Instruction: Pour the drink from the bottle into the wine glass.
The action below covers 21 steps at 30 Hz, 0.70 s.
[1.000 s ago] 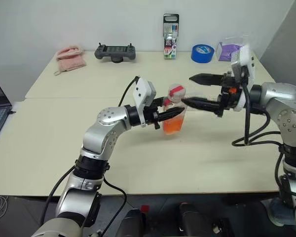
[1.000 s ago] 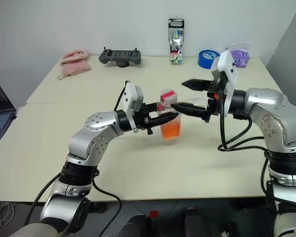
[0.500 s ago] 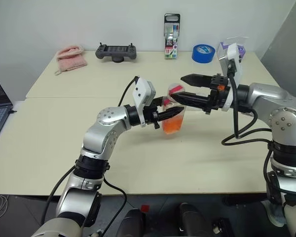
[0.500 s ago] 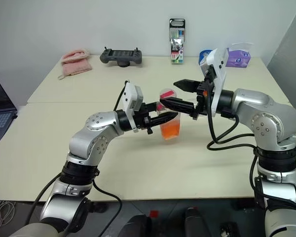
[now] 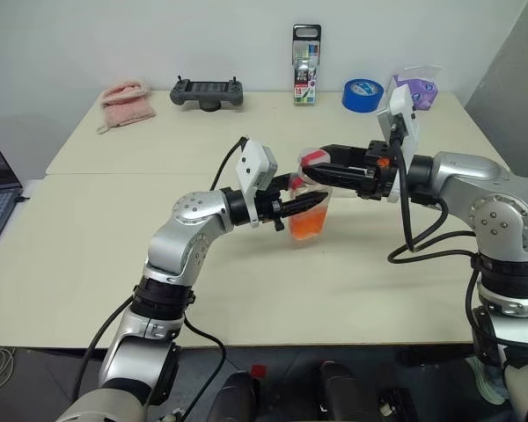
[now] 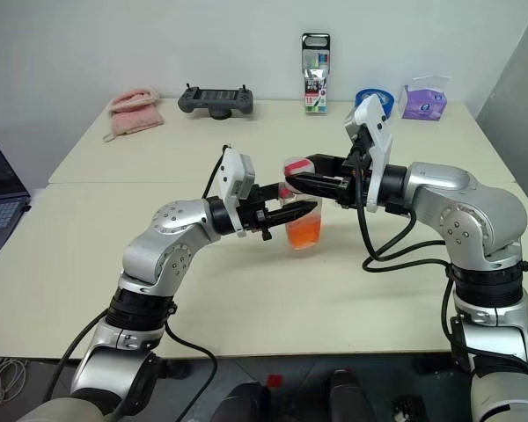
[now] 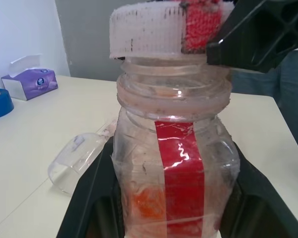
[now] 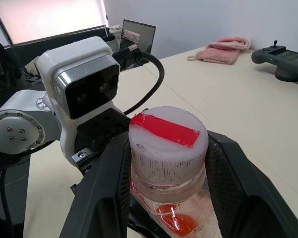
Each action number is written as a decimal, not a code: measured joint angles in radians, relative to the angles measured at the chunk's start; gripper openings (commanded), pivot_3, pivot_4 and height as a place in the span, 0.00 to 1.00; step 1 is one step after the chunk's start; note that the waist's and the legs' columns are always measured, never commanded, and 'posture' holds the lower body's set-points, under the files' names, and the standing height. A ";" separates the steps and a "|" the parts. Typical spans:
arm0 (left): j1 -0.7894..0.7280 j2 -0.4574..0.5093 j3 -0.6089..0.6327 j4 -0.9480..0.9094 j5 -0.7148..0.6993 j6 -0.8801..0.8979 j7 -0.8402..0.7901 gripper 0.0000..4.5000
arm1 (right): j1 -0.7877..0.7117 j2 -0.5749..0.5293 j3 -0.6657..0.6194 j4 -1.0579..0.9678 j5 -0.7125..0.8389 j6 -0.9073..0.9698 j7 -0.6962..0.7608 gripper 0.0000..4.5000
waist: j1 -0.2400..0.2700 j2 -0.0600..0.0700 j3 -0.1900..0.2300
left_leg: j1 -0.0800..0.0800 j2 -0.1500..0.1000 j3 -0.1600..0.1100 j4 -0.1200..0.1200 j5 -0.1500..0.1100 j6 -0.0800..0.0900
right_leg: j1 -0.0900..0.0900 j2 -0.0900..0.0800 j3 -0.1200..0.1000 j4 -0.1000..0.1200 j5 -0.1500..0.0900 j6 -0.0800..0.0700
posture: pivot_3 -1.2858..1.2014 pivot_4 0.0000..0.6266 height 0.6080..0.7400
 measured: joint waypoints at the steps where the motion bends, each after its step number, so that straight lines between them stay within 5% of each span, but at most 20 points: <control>1: 0.000 0.000 0.000 -0.002 0.000 0.000 0.000 0.40 | 0.001 0.000 -0.002 -0.001 0.004 0.000 0.000 0.39 | 0.000 0.000 0.000 | 0.000 0.000 0.000 0.000 0.000 0.000 | 0.000 0.000 0.000 0.000 0.000 0.000 | 0.52 0.24 1.00; 10: 0.000 -0.004 -0.014 -0.018 -0.001 -0.012 -0.011 0.40 | 0.013 -0.047 -0.030 -0.005 0.057 0.004 0.044 0.39 | 0.000 0.000 0.000 | 0.000 0.000 0.000 0.000 0.000 0.000 | 0.000 0.000 0.000 0.000 0.000 0.000 | 0.52 0.24 1.00; 21: 0.014 -0.006 -0.017 -0.006 0.005 -0.002 0.004 0.40 | 0.035 -0.075 -0.248 0.016 0.118 -0.016 -0.075 0.37 | 0.001 0.000 0.000 | 0.000 0.000 0.000 0.000 0.000 0.000 | 0.000 0.000 0.000 0.000 0.000 0.000 | 0.52 0.24 1.00</control>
